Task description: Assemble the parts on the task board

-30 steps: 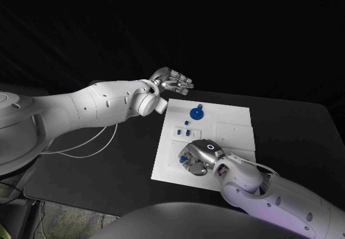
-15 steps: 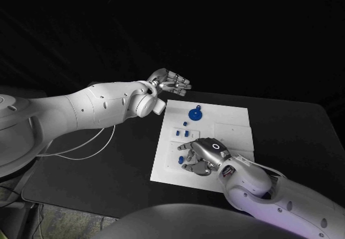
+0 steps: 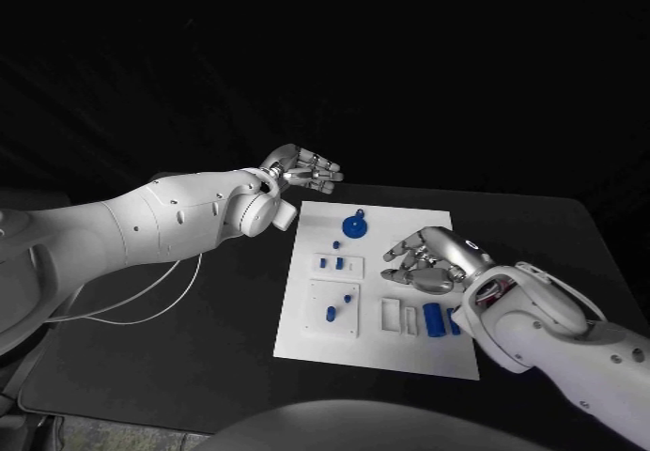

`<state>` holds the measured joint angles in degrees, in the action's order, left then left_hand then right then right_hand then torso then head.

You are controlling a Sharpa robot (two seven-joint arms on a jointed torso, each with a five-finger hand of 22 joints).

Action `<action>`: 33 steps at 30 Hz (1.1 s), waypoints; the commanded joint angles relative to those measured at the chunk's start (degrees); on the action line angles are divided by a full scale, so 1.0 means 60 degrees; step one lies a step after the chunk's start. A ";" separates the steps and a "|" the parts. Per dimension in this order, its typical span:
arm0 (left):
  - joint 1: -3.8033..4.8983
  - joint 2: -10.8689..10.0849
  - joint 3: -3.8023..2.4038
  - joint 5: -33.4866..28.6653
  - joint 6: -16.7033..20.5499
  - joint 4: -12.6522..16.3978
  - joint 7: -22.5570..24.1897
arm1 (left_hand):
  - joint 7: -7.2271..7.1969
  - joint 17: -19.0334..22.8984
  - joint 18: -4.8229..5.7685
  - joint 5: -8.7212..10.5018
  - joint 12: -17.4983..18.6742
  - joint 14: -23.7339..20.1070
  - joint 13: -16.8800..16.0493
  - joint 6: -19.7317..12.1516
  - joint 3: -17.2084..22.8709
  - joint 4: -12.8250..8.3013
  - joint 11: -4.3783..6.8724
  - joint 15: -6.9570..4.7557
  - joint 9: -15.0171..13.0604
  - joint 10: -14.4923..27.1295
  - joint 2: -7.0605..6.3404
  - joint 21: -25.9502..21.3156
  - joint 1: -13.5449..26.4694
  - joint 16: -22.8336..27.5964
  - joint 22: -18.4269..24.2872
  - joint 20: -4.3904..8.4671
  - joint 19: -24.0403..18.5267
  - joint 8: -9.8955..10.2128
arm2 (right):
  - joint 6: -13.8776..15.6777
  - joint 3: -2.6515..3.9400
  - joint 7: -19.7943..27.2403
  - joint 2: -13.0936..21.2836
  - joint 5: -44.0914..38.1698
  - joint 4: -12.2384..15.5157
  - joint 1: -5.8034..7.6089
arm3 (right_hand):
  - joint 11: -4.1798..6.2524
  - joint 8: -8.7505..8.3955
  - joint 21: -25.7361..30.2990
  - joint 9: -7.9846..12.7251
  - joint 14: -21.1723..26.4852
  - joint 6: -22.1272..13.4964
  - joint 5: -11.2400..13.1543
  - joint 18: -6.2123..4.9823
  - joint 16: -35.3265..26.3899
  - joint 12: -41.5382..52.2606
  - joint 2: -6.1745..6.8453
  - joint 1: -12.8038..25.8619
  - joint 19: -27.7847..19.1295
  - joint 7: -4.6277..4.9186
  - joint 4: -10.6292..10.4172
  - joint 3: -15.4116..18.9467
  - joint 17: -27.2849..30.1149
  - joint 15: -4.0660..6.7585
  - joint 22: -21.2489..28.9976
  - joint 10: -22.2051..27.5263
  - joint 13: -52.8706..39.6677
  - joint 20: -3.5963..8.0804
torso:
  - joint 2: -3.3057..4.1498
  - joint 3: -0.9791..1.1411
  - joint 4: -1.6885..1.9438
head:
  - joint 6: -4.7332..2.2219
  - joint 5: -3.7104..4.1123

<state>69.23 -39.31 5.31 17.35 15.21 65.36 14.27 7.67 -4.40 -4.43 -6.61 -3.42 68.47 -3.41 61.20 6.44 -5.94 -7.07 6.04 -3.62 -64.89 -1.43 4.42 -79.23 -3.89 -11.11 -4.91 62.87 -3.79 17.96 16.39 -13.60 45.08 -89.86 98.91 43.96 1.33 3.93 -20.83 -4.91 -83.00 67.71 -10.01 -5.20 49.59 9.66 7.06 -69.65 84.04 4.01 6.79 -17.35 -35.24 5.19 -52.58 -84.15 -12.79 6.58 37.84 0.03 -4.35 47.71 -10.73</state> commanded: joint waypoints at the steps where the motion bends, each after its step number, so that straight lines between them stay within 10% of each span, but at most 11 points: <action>1: -0.0025 -0.0011 -0.0004 -0.0027 -0.0141 -0.0014 0.0109 | 0.0007 -0.0011 0.0012 0.0049 -0.0008 -0.0041 0.0012 -0.0043 -0.0066 -0.0017 -0.0014 0.0012 -0.0006 0.0045 0.0097 0.0037 0.0030 0.0048 0.0012 -0.0036 0.0056 0.0026 | -0.0921 0.0242 0.0105 0.0477 0.2714 0.0031 -0.0004 | 0.0198 -0.0029 -0.0082 -0.0300 0.0003 0.0230 -0.0427 0.0187 0.0410 0.2588 -0.0223 0.0315 0.0351 -0.0139 -0.0212 0.0903 -0.0430 0.0136 -0.0150 0.0531 -0.2871 0.0110 | -0.0111 0.0006 -0.0068 | -0.0043 0.0209; 7: -0.0113 -0.0027 0.0000 -0.0046 -0.0156 -0.0080 0.0141 | 0.0007 -0.0011 0.0012 0.0049 -0.0008 -0.0041 0.0012 -0.0043 -0.0066 -0.0017 -0.0014 0.0012 -0.0006 0.0045 0.0097 0.0037 0.0030 0.0048 0.0012 -0.0036 0.0056 0.0026 | -0.1903 0.0591 -0.0758 0.1163 0.3647 -0.0085 0.0019 | 0.0289 0.0000 -0.0463 -0.1977 0.0215 0.0331 -0.0904 0.0226 0.2078 0.7281 -0.0303 0.0553 0.0288 -0.0392 -0.1310 0.1249 -0.3072 0.0180 -0.0655 0.1426 -0.7912 0.0169 | -0.0244 0.0038 -0.0132 | -0.0021 0.0396; 10: -0.0184 -0.0029 0.0001 -0.0067 -0.0166 -0.0122 0.0153 | 0.0005 -0.0011 0.0014 0.0053 -0.0008 -0.0038 0.0012 -0.0040 -0.0079 -0.0009 -0.0013 0.0011 -0.0006 0.0042 0.0096 0.0037 0.0044 0.0048 0.0018 -0.0036 0.0061 0.0026 | -0.2527 0.0669 -0.1625 0.1426 0.3859 -0.0132 0.0032 | 0.0327 0.0044 -0.0858 -0.3555 0.0139 0.0240 -0.1007 0.0238 0.2261 0.8287 -0.0214 0.0749 0.0276 -0.0526 -0.1919 0.1154 -0.3791 0.0176 -0.1064 0.1208 -0.9081 0.0173 | -0.0314 0.0052 -0.0163 | -0.0003 0.0429; 16: -0.0306 -0.0033 0.0004 -0.0112 -0.0172 -0.0183 0.0167 | 0.0005 -0.0012 0.0018 0.0058 -0.0008 -0.0040 0.0012 -0.0045 -0.0100 0.0005 -0.0014 0.0014 -0.0006 0.0046 0.0097 0.0032 0.0066 0.0048 0.0029 -0.0040 0.0062 0.0025 | -0.3444 0.0714 -0.3278 0.1631 0.3951 -0.0150 0.0042 | 0.0355 0.0021 -0.1159 -0.6202 0.0011 -0.0022 -0.0105 0.0246 0.2239 0.8107 0.0526 0.1154 0.0292 -0.0543 -0.3066 -0.0160 -0.4472 0.0200 -0.1523 0.1112 -0.9349 0.0183 | -0.0423 0.0074 -0.0213 | 0.0058 0.0503; 18: -0.0331 -0.0023 0.0005 -0.0128 -0.0176 -0.0210 0.0165 | 0.0005 -0.0012 0.0018 0.0058 -0.0008 -0.0040 0.0012 -0.0045 -0.0100 0.0005 -0.0014 0.0014 -0.0006 0.0046 0.0097 0.0032 0.0066 0.0048 0.0029 -0.0040 0.0062 0.0025 | -0.3557 0.0692 -0.3649 0.1647 0.3918 -0.0157 0.0044 | 0.0426 0.0063 -0.1186 -0.7361 -0.0011 -0.0104 0.0331 0.0263 0.2198 0.8032 0.0776 0.1601 0.0291 -0.0611 -0.2789 -0.0994 -0.4632 0.0225 -0.1657 0.1087 -0.9390 0.0211 | -0.0447 0.0072 -0.0218 | 0.0057 0.0541; 20: -0.0352 -0.0013 0.0007 -0.0140 -0.0184 -0.0227 0.0163 | 0.0005 -0.0012 0.0018 0.0058 -0.0008 -0.0040 0.0012 -0.0045 -0.0100 0.0005 -0.0014 0.0014 -0.0006 0.0046 0.0097 0.0032 0.0066 0.0048 0.0029 -0.0040 0.0062 0.0025 | -0.3583 0.0644 -0.3862 0.1648 0.3865 -0.0161 0.0044 | 0.0457 0.0303 -0.1148 -0.9424 -0.0044 -0.0381 0.0301 0.0260 0.2150 0.8009 0.0951 0.1960 0.0308 -0.0673 -0.2701 -0.1248 -0.4760 0.0257 -0.1746 0.1120 -0.9486 0.0230 | -0.0469 0.0063 -0.0229 | 0.0068 0.0610; 24: -0.0383 0.0009 0.0010 -0.0153 -0.0196 -0.0253 0.0160 | 0.0005 -0.0012 0.0018 0.0058 -0.0008 -0.0040 0.0012 -0.0045 -0.0100 0.0005 -0.0014 0.0014 -0.0006 0.0046 0.0097 0.0032 0.0066 0.0048 0.0029 -0.0040 0.0062 0.0025 | -0.3525 0.0531 -0.4080 0.1636 0.3656 -0.0171 0.0045 | 0.0494 0.0015 -0.1121 -1.1432 -0.0066 -0.0298 0.0259 0.0276 0.2111 0.8031 0.1110 0.2223 0.0325 -0.0747 -0.2823 -0.1378 -0.4943 0.0270 -0.1904 0.1098 -0.9614 0.0237 | -0.0507 0.0039 -0.0235 | 0.0145 0.0680; 33: -0.0414 0.0032 0.0020 -0.0170 -0.0214 -0.0291 0.0142 | 0.0010 -0.0013 0.0018 0.0058 -0.0009 -0.0043 0.0012 -0.0068 -0.0122 0.0014 -0.0015 0.0016 -0.0005 0.0048 0.0096 0.0028 0.0075 0.0048 0.0043 -0.0042 0.0067 0.0028 | -0.3473 0.0160 -0.4278 0.1508 0.2576 -0.0172 0.0045 | 0.0460 -0.0030 -0.1373 -1.1825 -0.0120 -0.0239 0.0808 0.0286 0.2200 0.8149 0.1277 0.2699 0.0369 -0.0761 -0.2889 -0.1844 -0.5162 0.0278 -0.2222 0.1051 -0.9753 0.0252 | -0.0513 0.0013 -0.0214 | 0.0230 0.0676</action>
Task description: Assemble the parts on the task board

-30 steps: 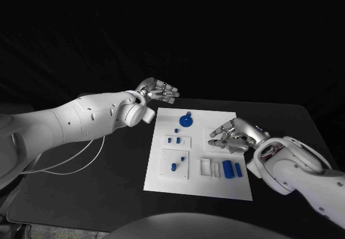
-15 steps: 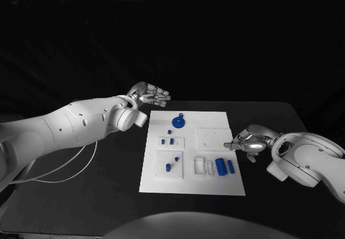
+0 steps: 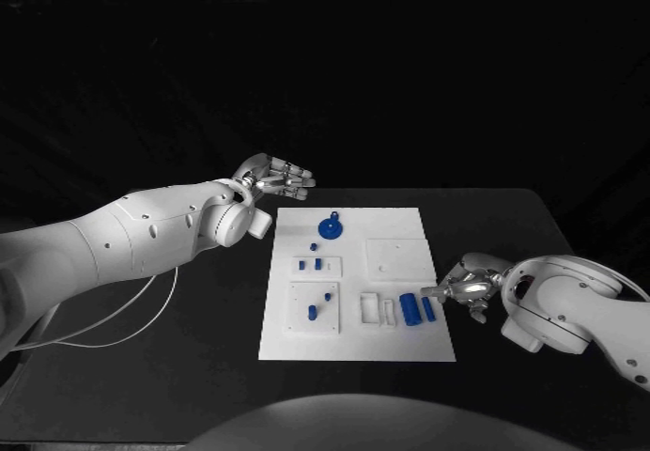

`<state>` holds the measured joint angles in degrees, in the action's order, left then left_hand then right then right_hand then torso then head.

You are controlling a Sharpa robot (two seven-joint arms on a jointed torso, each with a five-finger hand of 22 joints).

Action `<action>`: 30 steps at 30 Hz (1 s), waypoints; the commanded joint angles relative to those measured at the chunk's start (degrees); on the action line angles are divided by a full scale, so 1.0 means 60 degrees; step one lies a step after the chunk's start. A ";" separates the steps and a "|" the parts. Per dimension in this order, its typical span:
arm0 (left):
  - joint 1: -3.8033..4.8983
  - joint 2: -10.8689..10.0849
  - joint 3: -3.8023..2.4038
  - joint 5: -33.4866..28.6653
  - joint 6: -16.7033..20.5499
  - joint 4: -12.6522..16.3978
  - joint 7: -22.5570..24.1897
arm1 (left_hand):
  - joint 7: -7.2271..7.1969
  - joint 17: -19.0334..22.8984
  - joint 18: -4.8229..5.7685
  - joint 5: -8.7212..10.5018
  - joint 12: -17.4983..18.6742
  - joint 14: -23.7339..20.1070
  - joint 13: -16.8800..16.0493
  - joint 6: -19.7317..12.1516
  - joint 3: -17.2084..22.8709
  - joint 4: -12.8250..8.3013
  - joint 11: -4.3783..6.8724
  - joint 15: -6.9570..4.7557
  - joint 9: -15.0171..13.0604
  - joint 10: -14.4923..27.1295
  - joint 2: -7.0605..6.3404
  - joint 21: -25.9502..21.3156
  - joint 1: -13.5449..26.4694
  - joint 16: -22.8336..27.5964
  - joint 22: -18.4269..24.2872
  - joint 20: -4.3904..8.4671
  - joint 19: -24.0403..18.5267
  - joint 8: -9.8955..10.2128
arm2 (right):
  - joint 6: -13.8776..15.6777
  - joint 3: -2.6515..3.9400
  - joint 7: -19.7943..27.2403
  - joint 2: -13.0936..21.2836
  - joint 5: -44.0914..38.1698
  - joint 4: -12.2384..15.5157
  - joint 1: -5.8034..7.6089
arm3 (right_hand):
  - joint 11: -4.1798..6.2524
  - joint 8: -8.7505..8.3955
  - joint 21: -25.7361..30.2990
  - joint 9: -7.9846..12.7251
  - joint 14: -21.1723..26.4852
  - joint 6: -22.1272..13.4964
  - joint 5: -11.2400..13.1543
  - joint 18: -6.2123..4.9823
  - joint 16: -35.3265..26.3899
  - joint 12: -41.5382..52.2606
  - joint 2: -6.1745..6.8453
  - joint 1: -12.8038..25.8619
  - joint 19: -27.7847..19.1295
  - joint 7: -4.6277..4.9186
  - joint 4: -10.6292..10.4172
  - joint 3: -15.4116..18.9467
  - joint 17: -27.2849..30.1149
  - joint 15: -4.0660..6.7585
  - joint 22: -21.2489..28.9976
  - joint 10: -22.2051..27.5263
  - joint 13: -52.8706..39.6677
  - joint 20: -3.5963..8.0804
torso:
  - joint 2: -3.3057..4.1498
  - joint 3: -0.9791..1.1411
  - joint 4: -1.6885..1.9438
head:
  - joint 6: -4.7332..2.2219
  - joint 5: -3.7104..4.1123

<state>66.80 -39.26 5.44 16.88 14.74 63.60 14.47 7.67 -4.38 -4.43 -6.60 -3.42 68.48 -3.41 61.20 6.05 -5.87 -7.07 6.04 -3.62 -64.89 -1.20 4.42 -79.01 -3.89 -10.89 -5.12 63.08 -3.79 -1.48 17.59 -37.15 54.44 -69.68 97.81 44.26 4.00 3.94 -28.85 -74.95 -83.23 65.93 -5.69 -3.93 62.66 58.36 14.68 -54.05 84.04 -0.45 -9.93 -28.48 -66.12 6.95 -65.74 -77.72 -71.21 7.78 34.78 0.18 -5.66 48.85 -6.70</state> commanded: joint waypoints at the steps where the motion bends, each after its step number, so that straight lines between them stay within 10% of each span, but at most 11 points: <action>1: -0.0011 0.0025 0.0000 -0.0092 -0.0141 0.0002 0.0103 | 0.0010 -0.0016 0.0020 0.0058 -0.0009 -0.0043 0.0011 -0.0068 -0.0056 0.0003 -0.0015 0.0016 -0.0004 0.0048 0.0059 0.0028 0.0037 0.0049 0.0007 -0.0007 0.0032 0.0028 | -0.0227 -0.0098 -0.0371 -0.0093 -0.0942 0.0015 -0.0003 | 0.0011 -0.0031 -0.0052 -0.0152 -0.0082 0.0061 0.0131 0.0076 0.0028 0.0032 0.0013 0.0131 0.0370 -0.0016 -0.0136 0.0019 -0.0022 -0.0014 -0.0043 -0.0021 -0.0017 0.0051 | 0.0001 -0.0013 0.0008 | 0.0052 0.0000; 16: -0.0015 0.0044 0.0012 -0.0093 -0.0221 0.0059 0.0048 | 0.0015 -0.0020 0.0019 0.0064 -0.0009 -0.0047 0.0011 -0.0087 -0.0087 0.0036 -0.0017 0.0020 -0.0005 0.0056 0.0084 0.0021 0.0056 0.0049 0.0039 -0.0010 0.0041 0.0026 | -0.0130 -0.0695 -0.0517 -0.0677 -0.2453 -0.0050 -0.0001 | -0.0020 -0.0045 -0.0109 0.0081 -0.0092 -0.0026 0.0415 0.0083 0.0023 0.0013 0.0117 0.0181 0.0370 0.0026 -0.0549 0.0263 -0.0090 -0.0036 -0.0259 0.0025 -0.0026 0.0032 | 0.0012 -0.0012 0.0001 | 0.0141 0.0038; 30: -0.0015 0.0037 0.0018 -0.0086 -0.0288 0.0117 0.0008 | 0.0019 -0.0024 0.0021 0.0079 -0.0009 -0.0052 0.0011 -0.0106 -0.0126 0.0073 -0.0021 0.0022 -0.0005 0.0064 0.0093 0.0015 0.0067 0.0048 0.0077 -0.0016 0.0046 0.0027 | -0.0136 -0.1029 -0.0669 -0.1141 -0.3238 -0.0457 0.0001 | -0.0024 -0.0041 -0.0060 0.0267 -0.0088 -0.0017 0.0450 0.0092 -0.0014 -0.0007 0.0139 0.0153 0.0379 0.0034 -0.0559 0.0380 -0.0092 -0.0038 -0.0318 0.0032 -0.0011 0.0032 | 0.0013 -0.0027 0.0020 | 0.0188 -0.0010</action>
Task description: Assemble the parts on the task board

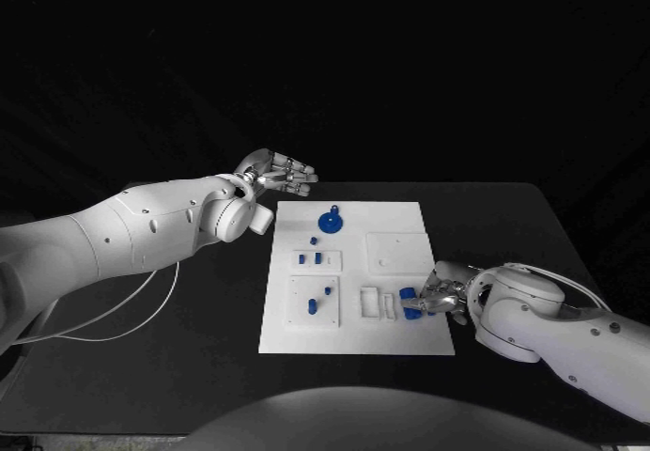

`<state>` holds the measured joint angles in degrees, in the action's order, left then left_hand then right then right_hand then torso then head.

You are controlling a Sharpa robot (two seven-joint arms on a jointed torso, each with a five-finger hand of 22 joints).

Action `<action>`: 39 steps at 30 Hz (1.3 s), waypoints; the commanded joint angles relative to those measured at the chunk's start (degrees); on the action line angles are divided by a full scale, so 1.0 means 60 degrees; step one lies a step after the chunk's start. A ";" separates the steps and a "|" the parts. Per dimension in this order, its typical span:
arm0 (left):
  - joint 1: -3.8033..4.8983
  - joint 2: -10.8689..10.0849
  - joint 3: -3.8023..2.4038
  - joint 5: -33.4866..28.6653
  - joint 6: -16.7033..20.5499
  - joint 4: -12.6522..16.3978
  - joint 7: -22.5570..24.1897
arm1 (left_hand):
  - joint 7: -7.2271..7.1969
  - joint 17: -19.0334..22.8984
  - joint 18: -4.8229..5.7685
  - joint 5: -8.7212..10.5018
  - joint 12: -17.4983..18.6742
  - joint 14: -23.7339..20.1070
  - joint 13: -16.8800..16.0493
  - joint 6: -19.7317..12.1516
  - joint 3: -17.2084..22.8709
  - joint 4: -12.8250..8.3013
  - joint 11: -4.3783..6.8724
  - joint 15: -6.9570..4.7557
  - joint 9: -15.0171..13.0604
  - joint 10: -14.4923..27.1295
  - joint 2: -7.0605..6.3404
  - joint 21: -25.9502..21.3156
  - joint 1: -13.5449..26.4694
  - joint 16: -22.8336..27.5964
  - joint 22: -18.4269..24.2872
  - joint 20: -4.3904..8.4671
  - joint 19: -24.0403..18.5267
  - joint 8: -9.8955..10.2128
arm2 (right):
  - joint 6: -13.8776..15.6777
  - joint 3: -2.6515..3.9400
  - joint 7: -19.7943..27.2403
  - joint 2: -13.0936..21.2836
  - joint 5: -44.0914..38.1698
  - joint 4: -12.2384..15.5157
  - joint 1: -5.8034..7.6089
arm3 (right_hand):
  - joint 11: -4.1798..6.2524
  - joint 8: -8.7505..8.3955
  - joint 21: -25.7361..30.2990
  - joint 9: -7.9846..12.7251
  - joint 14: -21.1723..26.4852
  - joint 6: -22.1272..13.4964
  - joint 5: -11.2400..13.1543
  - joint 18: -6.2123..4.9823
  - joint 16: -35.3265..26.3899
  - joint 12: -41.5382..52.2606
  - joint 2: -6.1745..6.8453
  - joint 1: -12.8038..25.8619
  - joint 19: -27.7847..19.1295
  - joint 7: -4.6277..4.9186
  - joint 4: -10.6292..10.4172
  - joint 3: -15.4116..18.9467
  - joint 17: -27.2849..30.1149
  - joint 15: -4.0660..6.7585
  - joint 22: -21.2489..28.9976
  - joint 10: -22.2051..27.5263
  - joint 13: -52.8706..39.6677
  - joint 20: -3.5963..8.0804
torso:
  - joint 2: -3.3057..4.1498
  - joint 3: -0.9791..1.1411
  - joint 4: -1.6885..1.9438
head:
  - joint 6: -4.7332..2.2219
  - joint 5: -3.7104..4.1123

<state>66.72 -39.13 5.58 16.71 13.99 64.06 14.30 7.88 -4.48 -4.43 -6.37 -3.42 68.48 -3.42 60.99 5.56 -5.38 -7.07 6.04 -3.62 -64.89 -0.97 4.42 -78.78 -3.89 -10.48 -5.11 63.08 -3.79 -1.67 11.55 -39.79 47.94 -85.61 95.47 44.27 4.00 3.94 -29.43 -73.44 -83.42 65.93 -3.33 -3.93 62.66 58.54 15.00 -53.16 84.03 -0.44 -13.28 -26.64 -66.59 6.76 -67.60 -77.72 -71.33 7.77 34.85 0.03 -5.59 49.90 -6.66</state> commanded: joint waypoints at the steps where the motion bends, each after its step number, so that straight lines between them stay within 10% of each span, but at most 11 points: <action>1: -0.0002 0.0014 -0.0005 -0.0057 -0.0168 0.0044 0.0032 | -0.0015 -0.0008 0.0020 0.0040 -0.0009 -0.0052 0.0012 -0.0072 -0.0045 -0.0008 -0.0020 0.0022 -0.0005 0.0064 0.0055 0.0015 0.0029 0.0048 0.0008 -0.0017 0.0047 0.0027 | -0.0113 -0.0034 -0.0238 -0.0088 -0.0624 -0.0097 -0.0001 | -0.0024 -0.0041 0.0057 0.0024 -0.0058 -0.0019 0.0062 0.0092 -0.0014 -0.0041 0.0094 0.0014 0.0379 0.0033 -0.0002 0.0088 -0.0017 -0.0006 -0.0008 0.0034 0.0011 0.0034 | -0.0002 -0.0004 0.0011 | 0.0017 -0.0028; 20: -0.0002 0.0004 -0.0003 -0.0032 -0.0303 0.0140 -0.0036 | -0.0015 -0.0013 0.0022 0.0065 -0.0010 -0.0054 0.0011 -0.0083 -0.0087 0.0050 -0.0021 0.0027 -0.0004 0.0067 0.0068 0.0010 0.0047 0.0048 0.0047 -0.0022 0.0053 0.0028 | -0.0390 -0.0367 -0.0290 -0.0602 -0.0918 -0.0682 0.0005 | -0.0020 -0.0041 0.0081 0.0143 -0.0064 -0.0015 0.0073 0.0117 -0.0039 -0.0062 0.0088 -0.0079 0.0386 0.0036 0.0200 -0.0014 -0.0038 0.0001 -0.0067 0.0033 0.0007 0.0048 | 0.0001 -0.0019 0.0031 | 0.0017 -0.0042; 24: -0.0002 0.0003 -0.0003 -0.0026 -0.0324 0.0151 -0.0044 | -0.0016 -0.0014 0.0023 0.0076 -0.0012 -0.0059 0.0010 -0.0080 -0.0107 0.0075 -0.0020 0.0027 -0.0005 0.0064 0.0079 0.0009 0.0053 0.0048 0.0066 -0.0024 0.0058 0.0026 | -0.0462 -0.0430 -0.0293 -0.0653 -0.0923 -0.0742 0.0007 | -0.0026 -0.0045 0.0080 0.0157 -0.0070 0.0031 0.0017 0.0107 -0.0038 -0.0045 0.0048 -0.0304 0.0395 0.0044 0.0691 -0.0154 -0.0047 -0.0004 -0.0106 0.0027 -0.0001 0.0037 | 0.0000 -0.0019 0.0027 | 0.0017 -0.0051; 32: -0.0002 -0.0003 -0.0003 -0.0019 -0.0331 0.0158 -0.0047 | -0.0016 -0.0014 0.0023 0.0076 -0.0012 -0.0059 0.0010 -0.0080 -0.0107 0.0075 -0.0020 0.0027 -0.0005 0.0064 0.0079 0.0009 0.0053 0.0048 0.0066 -0.0024 0.0058 0.0026 | -0.0337 -0.0470 -0.0315 -0.0673 -0.0946 -0.0755 0.0011 | 0.0062 -0.0048 0.0076 0.0435 -0.0072 0.0076 -0.1695 0.0151 -0.0021 -0.0001 -0.0067 -0.0552 0.0400 -0.0104 0.1758 -0.1372 -0.0066 0.0067 -0.0159 0.0010 -0.0028 0.0100 | -0.0003 -0.0018 0.0027 | 0.0017 -0.0077; 39: -0.0002 -0.0013 -0.0003 -0.0007 -0.0328 0.0156 -0.0050 | -0.0016 -0.0014 0.0023 0.0076 -0.0012 -0.0059 0.0010 -0.0080 -0.0107 0.0075 -0.0020 0.0027 -0.0005 0.0064 0.0079 0.0009 0.0053 0.0048 0.0066 -0.0024 0.0058 0.0026 | -0.0023 -0.0474 -0.0338 -0.0599 -0.0736 -0.0526 0.0078 | 0.0127 -0.0039 -0.0001 0.0439 -0.0075 0.0138 -0.2178 0.0186 -0.0008 0.0019 -0.0277 -0.0216 0.0409 -0.0148 0.2410 -0.2113 -0.0074 0.0096 -0.0236 -0.0024 -0.0046 0.0134 | 0.0005 -0.0012 0.0024 | 0.0017 -0.0087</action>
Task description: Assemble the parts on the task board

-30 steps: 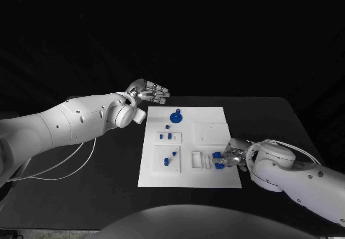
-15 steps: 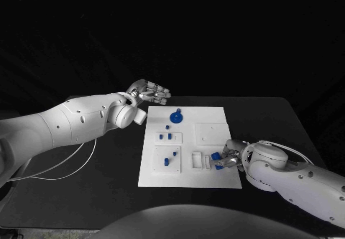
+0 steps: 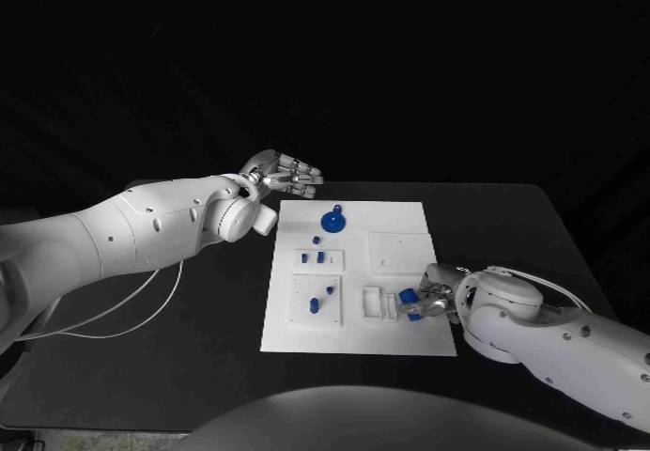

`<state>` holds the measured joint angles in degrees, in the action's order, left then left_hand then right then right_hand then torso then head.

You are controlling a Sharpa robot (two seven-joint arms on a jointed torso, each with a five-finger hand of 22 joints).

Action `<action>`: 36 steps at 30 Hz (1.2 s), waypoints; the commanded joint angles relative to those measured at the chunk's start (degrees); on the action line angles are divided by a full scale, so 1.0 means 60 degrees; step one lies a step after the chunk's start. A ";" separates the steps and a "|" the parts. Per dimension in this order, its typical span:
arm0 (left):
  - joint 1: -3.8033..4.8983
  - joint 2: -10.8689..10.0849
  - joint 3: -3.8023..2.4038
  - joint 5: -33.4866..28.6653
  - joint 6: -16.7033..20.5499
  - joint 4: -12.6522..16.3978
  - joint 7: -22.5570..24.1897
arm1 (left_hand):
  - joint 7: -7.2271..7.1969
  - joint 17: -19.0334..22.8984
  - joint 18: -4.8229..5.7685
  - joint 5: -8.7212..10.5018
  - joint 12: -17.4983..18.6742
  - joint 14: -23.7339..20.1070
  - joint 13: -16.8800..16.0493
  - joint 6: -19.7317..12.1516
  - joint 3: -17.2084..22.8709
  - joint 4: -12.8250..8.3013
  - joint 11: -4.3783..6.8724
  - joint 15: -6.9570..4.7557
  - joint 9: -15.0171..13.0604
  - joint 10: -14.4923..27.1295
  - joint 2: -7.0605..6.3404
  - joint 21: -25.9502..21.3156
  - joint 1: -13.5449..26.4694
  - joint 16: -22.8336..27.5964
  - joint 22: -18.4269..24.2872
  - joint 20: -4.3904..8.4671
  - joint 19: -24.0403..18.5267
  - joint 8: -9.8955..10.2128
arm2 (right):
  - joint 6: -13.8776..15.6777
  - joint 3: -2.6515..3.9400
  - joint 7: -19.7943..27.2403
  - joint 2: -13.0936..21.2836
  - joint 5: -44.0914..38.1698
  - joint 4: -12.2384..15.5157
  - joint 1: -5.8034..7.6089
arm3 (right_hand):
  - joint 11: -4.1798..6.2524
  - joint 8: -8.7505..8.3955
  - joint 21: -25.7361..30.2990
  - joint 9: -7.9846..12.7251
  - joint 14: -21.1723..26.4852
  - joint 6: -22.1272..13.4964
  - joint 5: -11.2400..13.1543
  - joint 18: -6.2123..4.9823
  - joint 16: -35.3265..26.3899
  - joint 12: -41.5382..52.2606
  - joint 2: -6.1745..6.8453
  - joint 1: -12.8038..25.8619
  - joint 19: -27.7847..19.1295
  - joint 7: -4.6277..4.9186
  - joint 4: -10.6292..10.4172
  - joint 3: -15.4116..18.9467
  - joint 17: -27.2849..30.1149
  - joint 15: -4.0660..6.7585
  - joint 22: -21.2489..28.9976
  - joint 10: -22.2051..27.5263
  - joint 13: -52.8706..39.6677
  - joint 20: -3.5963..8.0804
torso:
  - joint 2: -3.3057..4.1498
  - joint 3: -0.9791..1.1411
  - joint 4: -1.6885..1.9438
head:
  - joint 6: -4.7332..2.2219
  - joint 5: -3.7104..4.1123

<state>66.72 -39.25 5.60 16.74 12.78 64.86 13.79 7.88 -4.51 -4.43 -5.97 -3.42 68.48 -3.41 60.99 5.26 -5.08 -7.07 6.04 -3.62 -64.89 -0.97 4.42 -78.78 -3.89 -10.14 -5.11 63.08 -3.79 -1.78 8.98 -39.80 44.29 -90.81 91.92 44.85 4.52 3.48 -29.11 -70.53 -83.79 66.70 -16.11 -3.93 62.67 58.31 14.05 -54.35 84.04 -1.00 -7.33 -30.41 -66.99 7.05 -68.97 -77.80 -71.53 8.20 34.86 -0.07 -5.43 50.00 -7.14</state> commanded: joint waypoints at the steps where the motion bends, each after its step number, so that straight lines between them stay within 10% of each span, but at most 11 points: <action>1: -0.0002 0.0006 -0.0006 -0.0009 -0.0128 0.0024 0.0036 | -0.0016 -0.0009 0.0024 0.0010 -0.0012 -0.0058 0.0010 -0.0080 -0.0057 0.0025 -0.0020 0.0027 -0.0005 0.0064 0.0079 0.0009 0.0053 0.0048 0.0009 -0.0024 0.0058 0.0026 | 0.0041 -0.0046 -0.0339 0.0024 0.0198 0.0117 0.0017 | 0.0039 0.0038 -0.0074 -0.0054 -0.0014 0.0018 -0.0088 0.0189 -0.0003 0.0068 -0.0137 0.0042 0.0409 -0.0057 0.1490 -0.1542 -0.0010 0.0050 -0.0025 -0.0016 -0.0023 0.0064 | 0.0002 0.0006 -0.0001 | -0.0001 -0.0008; 20: -0.0002 0.0015 -0.0006 0.0023 -0.0168 0.0013 0.0008 | -0.0021 -0.0010 0.0023 0.0010 -0.0009 -0.0063 0.0011 -0.0070 -0.0081 0.0042 -0.0022 0.0029 -0.0006 0.0071 0.0100 0.0009 0.0043 0.0049 0.0048 -0.0025 0.0066 0.0025 | 0.0214 0.0132 -0.0358 -0.0084 0.2009 0.0701 0.0756 | 0.0044 0.0035 -0.0098 0.0048 -0.0013 0.0034 -0.0461 0.0191 0.0031 0.0043 -0.0193 0.0110 0.0407 -0.0062 0.1645 -0.1496 -0.0027 0.0054 -0.0063 -0.0010 -0.0020 0.0067 | 0.0010 -0.0018 0.0030 | -0.0001 0.0039; 36: -0.0002 0.0033 -0.0006 0.0047 -0.0232 0.0056 -0.0031 | -0.0022 -0.0009 0.0023 0.0012 -0.0011 -0.0075 0.0010 -0.0066 -0.0105 0.0040 -0.0025 0.0034 -0.0005 0.0079 0.0106 0.0010 0.0045 0.0049 0.0093 -0.0029 0.0068 0.0027 | -0.0125 -0.0343 -0.0369 -0.0834 0.2331 0.0024 0.0783 | 0.0034 0.0034 -0.0036 0.0135 -0.0012 0.0039 -0.0551 0.0190 0.0018 0.0034 -0.0276 0.0171 0.0407 -0.0053 0.1566 -0.1073 -0.0015 0.0043 -0.0075 -0.0003 -0.0020 0.0058 | 0.0016 -0.0004 0.0021 | -0.0001 -0.0016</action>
<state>66.71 -39.18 5.60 16.86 12.30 65.01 13.46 7.87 -4.49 -4.43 -5.98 -3.42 68.27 -3.41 60.99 5.01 -4.83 -7.27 6.25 -3.62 -64.69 -0.74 4.42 -78.55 -3.89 -9.63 -5.11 63.08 -3.79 -1.03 6.94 -40.01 39.44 -77.42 92.23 49.55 4.49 3.46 -29.39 -69.75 -83.95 66.85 -19.53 -3.93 62.67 58.54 13.04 -53.30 84.04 -1.15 -5.92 -29.10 -67.11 7.05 -69.41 -77.61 -71.67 8.18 34.94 -0.12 -5.25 50.00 -7.15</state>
